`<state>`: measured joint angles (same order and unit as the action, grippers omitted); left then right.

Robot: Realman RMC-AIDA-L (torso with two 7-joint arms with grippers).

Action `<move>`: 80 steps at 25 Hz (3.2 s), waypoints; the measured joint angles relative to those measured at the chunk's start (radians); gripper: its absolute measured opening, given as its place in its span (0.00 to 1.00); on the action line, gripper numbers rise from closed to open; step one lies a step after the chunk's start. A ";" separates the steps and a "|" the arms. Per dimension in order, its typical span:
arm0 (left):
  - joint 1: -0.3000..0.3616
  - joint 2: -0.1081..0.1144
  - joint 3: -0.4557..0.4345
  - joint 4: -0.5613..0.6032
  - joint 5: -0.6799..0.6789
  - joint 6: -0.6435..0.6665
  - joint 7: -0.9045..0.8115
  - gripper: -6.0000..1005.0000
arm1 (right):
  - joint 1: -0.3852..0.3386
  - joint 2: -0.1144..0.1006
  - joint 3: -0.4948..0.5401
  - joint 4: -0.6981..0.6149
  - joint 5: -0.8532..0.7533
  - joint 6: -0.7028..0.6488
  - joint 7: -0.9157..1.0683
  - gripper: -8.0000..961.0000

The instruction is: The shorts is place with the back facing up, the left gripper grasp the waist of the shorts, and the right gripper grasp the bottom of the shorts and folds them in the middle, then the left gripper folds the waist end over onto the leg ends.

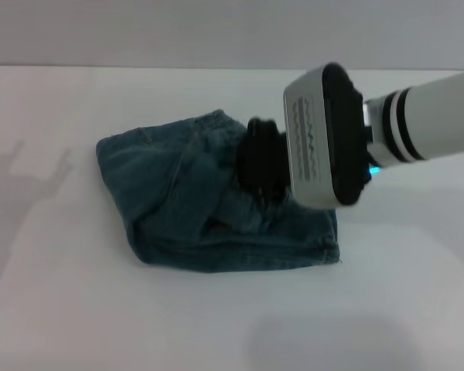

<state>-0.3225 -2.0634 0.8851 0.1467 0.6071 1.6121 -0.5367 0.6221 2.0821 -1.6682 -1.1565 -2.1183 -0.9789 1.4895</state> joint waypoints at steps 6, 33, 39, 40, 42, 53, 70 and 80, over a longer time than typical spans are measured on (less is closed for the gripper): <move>0.005 0.001 -0.003 0.002 0.000 -0.001 0.004 0.84 | -0.036 0.002 -0.041 -0.014 -0.026 -0.065 -0.022 0.01; -0.005 0.003 -0.008 0.008 -0.005 -0.015 0.009 0.82 | -0.061 0.003 -0.084 0.057 -0.041 -0.134 -0.110 0.01; -0.005 0.003 -0.009 0.013 -0.007 -0.015 0.011 0.79 | -0.060 0.003 -0.085 0.049 -0.003 -0.105 -0.097 0.01; -0.003 0.004 -0.009 0.016 -0.008 -0.014 0.011 0.78 | -0.060 0.003 -0.084 0.042 0.005 -0.107 -0.086 0.04; -0.001 0.004 -0.009 0.019 -0.008 -0.013 0.010 0.77 | -0.060 0.002 -0.084 0.022 0.011 -0.118 -0.055 0.09; 0.021 0.006 -0.012 0.046 -0.013 -0.014 0.011 0.75 | -0.189 0.008 -0.075 -0.131 0.108 -0.135 -0.037 0.38; 0.014 0.005 -0.026 0.060 -0.016 -0.017 0.001 0.76 | -0.372 -0.001 0.216 0.009 1.097 -0.171 -0.651 0.61; -0.008 0.000 -0.158 0.022 -0.027 -0.017 -0.006 0.76 | -0.352 -0.001 0.293 0.595 2.047 -0.306 -1.140 0.61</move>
<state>-0.3308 -2.0634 0.7276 0.1691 0.5799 1.5953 -0.5424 0.2701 2.0810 -1.3753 -0.5611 -0.0712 -1.2850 0.3494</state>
